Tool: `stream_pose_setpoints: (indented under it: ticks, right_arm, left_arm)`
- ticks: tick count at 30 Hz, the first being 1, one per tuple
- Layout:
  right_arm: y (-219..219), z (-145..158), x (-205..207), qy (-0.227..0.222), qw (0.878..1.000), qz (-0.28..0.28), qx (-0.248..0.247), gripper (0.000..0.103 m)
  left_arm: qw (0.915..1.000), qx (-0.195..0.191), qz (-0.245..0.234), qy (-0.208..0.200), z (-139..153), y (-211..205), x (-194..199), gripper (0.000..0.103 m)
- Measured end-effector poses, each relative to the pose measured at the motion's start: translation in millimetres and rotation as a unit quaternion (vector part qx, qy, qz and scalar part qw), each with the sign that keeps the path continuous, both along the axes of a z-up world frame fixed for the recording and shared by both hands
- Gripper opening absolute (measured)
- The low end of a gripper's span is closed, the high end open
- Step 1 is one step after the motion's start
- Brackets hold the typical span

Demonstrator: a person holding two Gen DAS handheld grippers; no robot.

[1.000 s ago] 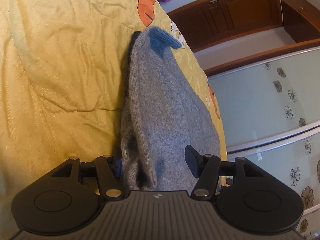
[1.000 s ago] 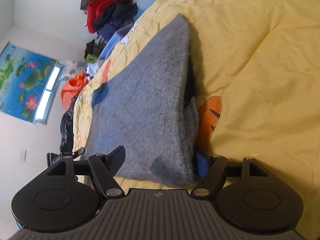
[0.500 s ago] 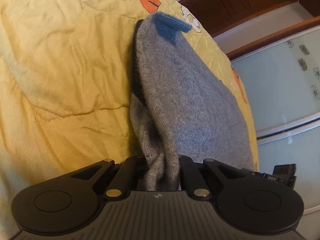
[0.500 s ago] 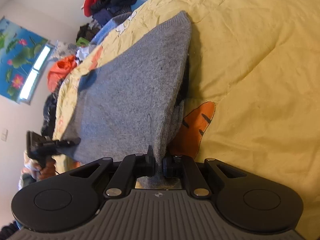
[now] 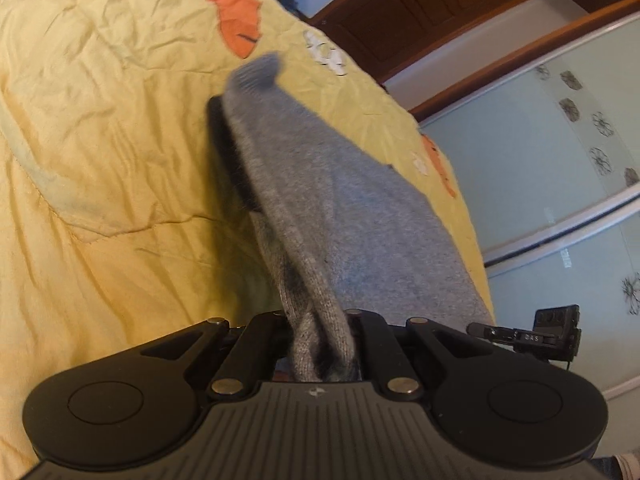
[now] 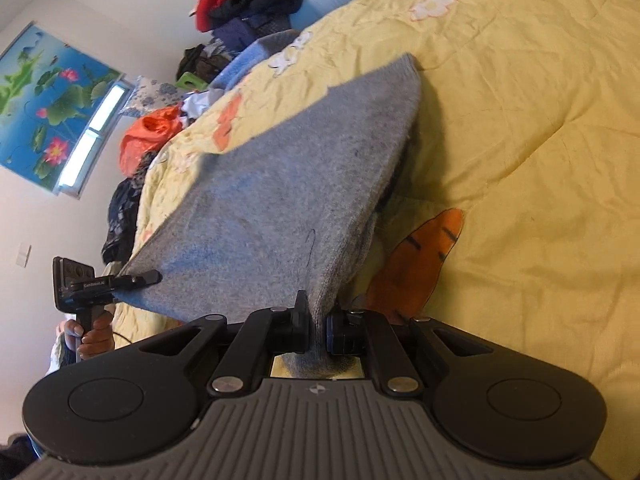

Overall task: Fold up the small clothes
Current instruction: 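Fold the held edge over the sweater again and open both tools, then raise both tools and reposition them above the folded grey sweater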

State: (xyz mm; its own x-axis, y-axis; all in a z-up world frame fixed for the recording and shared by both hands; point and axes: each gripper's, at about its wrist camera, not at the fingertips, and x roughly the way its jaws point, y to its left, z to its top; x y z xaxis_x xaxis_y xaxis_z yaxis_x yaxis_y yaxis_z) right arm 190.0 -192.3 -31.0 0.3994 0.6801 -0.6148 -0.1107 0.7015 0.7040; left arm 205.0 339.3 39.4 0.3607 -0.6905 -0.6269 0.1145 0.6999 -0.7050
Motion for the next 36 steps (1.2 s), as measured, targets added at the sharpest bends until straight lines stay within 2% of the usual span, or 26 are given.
stream_pose_setpoints:
  ticks: [3,8,12,15,18,26,29,30,31,32,33,34,36]
  right_arm:
    - [-1.0,10.3,-20.4,-0.006,1.000,0.010,0.004,0.014]
    - [4.1,23.5,-75.0,-0.012,0.999,0.033,0.011,0.014]
    - [10.4,20.7,-119.2,-0.001,0.999,0.050,0.002,0.014]
    - [11.1,12.5,-137.2,0.016,0.999,0.049,-0.007,0.014]
    - [11.5,5.1,-146.9,0.025,0.999,0.044,-0.008,0.014]
    - [20.4,-24.0,-146.7,0.060,0.997,0.035,-0.036,0.014]
    - [17.1,-30.7,-151.6,0.064,0.997,0.013,-0.034,0.014]
    - [14.1,-29.1,-154.6,0.063,0.997,0.002,-0.034,0.020]
    - [9.9,-23.8,-159.3,0.062,0.997,-0.010,-0.040,0.029]
    - [3.4,-15.2,-164.2,0.051,0.997,-0.027,-0.051,0.045]
    - [-5.6,-2.9,-169.7,0.029,0.997,-0.053,-0.057,0.054]
    - [-16.7,12.0,-178.4,-0.003,0.995,-0.082,-0.056,0.055]
    - [-31.4,39.9,-191.4,-0.063,0.988,-0.131,-0.059,0.056]
  left_arm:
    - [0.9999,-0.010,-0.007,-0.007,7.9,4.4,-18.0,0.004]
    - [0.9996,-0.025,-0.006,0.008,-0.9,19.6,-67.1,0.004]
    - [0.9992,-0.031,-0.013,0.021,-11.2,24.5,-116.7,0.004]
    - [0.9988,-0.034,-0.007,0.036,-24.2,29.6,-140.7,0.004]
    - [0.9977,-0.042,0.004,0.053,-35.7,32.5,-149.8,0.004]
    - [0.9967,-0.023,0.015,0.077,-59.0,28.7,-148.0,0.005]
    - [0.9951,-0.039,0.031,0.085,-61.5,31.8,-148.1,0.007]
    - [0.9951,-0.038,0.035,0.084,-59.8,32.8,-149.7,0.009]
    - [0.9942,-0.042,0.040,0.091,-58.3,36.0,-153.6,0.015]
    - [0.9928,-0.042,0.045,0.103,-54.5,41.7,-159.7,0.021]
    - [0.9930,-0.035,0.046,0.104,-44.8,48.0,-167.6,0.034]
    - [0.9945,-0.021,0.057,0.086,-30.9,57.8,-179.3,0.045]
    - [0.9944,0.018,0.102,0.022,7.6,78.7,-200.2,0.059]
